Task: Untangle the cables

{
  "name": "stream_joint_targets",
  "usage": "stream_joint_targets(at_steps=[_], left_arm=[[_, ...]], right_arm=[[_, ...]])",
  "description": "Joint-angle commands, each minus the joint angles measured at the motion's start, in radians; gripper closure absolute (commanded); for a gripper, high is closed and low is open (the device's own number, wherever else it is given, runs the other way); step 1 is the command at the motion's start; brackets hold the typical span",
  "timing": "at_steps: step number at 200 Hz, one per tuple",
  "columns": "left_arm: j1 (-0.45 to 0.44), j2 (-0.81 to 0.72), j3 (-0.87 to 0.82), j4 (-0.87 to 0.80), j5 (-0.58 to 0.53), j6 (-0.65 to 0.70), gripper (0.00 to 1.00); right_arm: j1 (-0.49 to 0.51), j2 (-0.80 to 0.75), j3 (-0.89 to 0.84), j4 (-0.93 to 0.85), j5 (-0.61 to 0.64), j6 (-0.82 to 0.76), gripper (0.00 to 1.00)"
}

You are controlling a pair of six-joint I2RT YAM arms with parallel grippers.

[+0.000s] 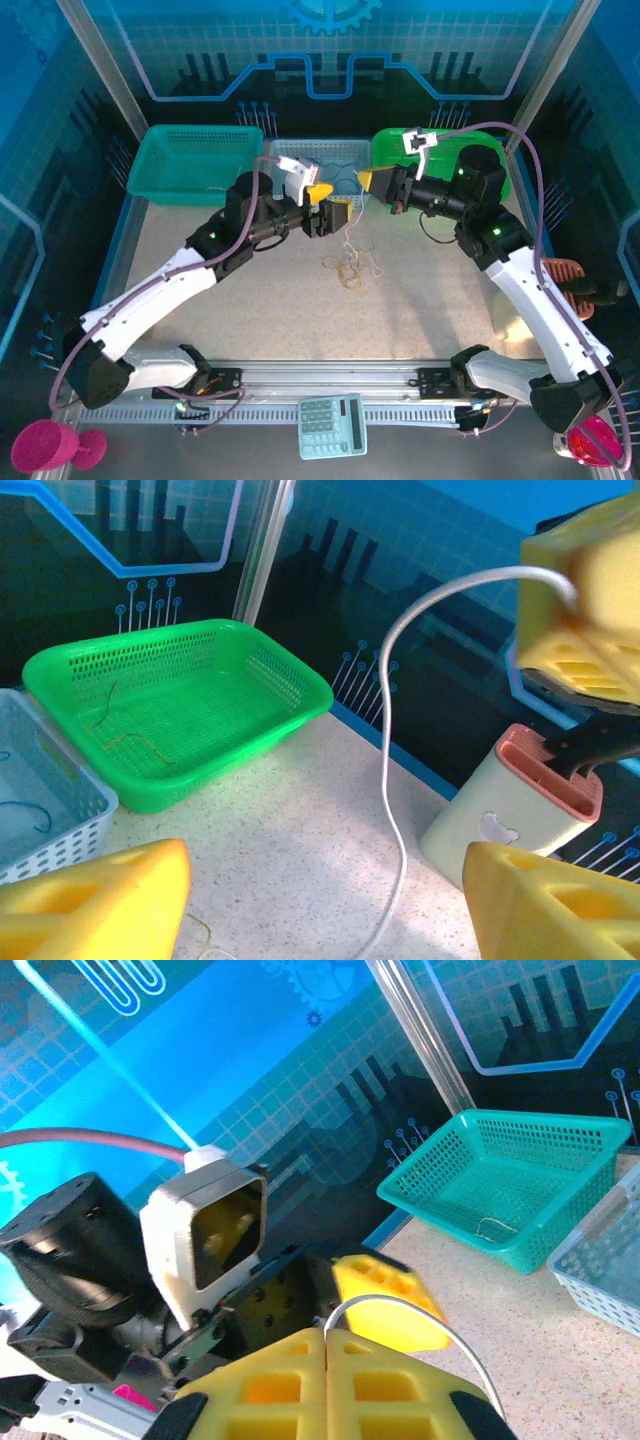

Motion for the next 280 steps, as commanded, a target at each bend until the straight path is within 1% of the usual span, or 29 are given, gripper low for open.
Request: stream_joint_targets(at_steps=[1,50,81,101,135,161,175,188,195,200,201,202,204,218,222,226,234,241,254,280], left_arm=[[0.017,0.037,0.064,-0.008,0.085,0.035,0.31],[0.027,0.087,0.12,0.029,0.189,0.002,0.37],[0.028,0.106,0.121,0.049,0.202,-0.011,0.43],[0.028,0.119,0.124,0.068,0.213,-0.02,0.45],[0.029,0.136,0.131,0.094,0.218,-0.033,0.53],[0.029,0.141,0.131,0.117,0.219,-0.045,0.67],[0.031,0.141,0.129,0.134,0.218,-0.057,0.82],[0.034,0.141,0.131,0.147,0.214,-0.072,1.0],[0.034,0.138,0.133,0.152,0.206,-0.079,1.0],[0.035,0.135,0.133,0.156,0.195,-0.085,1.0],[0.036,0.134,0.133,0.157,0.191,-0.086,1.0],[0.036,0.134,0.133,0.157,0.189,-0.087,1.0],[0.036,0.131,0.134,0.157,0.18,-0.09,1.0],[0.043,0.115,0.138,0.16,0.131,-0.106,1.0],[0.046,0.11,0.14,0.163,0.121,-0.112,1.0],[0.047,0.106,0.142,0.167,0.111,-0.115,1.0],[0.054,0.096,0.149,0.173,0.098,-0.13,1.0],[0.057,0.091,0.158,0.175,0.089,-0.138,1.0],[0.065,0.084,0.183,0.172,0.079,-0.151,1.0],[0.072,0.086,0.247,0.164,0.08,-0.181,1.0]], right_arm=[[0.02,-0.001,0.036,-0.008,-0.044,-0.015,1.0],[0.039,0.006,0.039,-0.009,-0.048,-0.017,1.0],[0.049,0.004,0.044,-0.009,-0.049,-0.018,1.0],[0.057,0.003,0.046,-0.011,-0.048,-0.02,1.0],[0.065,-0.001,0.043,-0.01,-0.043,-0.02,1.0],[0.066,-0.006,0.038,-0.01,-0.036,-0.02,1.0],[0.066,-0.008,0.036,-0.016,-0.031,-0.023,1.0],[0.067,-0.01,0.034,-0.018,-0.027,-0.026,1.0],[0.064,-0.014,0.032,-0.023,-0.018,-0.029,1.0],[0.062,-0.019,0.029,-0.026,-0.009,-0.031,0.93],[0.062,-0.019,0.029,-0.026,-0.009,-0.031,0.93],[0.06,-0.021,0.027,-0.027,-0.007,-0.032,0.9],[0.059,-0.021,0.026,-0.027,-0.006,-0.032,0.89],[0.042,-0.042,0.005,-0.026,0.023,-0.033,0.58],[0.037,-0.049,-0.003,-0.026,0.034,-0.035,0.51],[0.031,-0.057,-0.015,-0.024,0.043,-0.036,0.45],[0.022,-0.072,-0.041,-0.014,0.064,-0.038,0.36],[0.015,-0.085,-0.072,0.0,0.087,-0.041,0.3],[0.013,-0.098,-0.124,0.019,0.118,-0.055,0.22],[0.017,-0.095,-0.225,0.074,0.157,-0.091,0.14]])
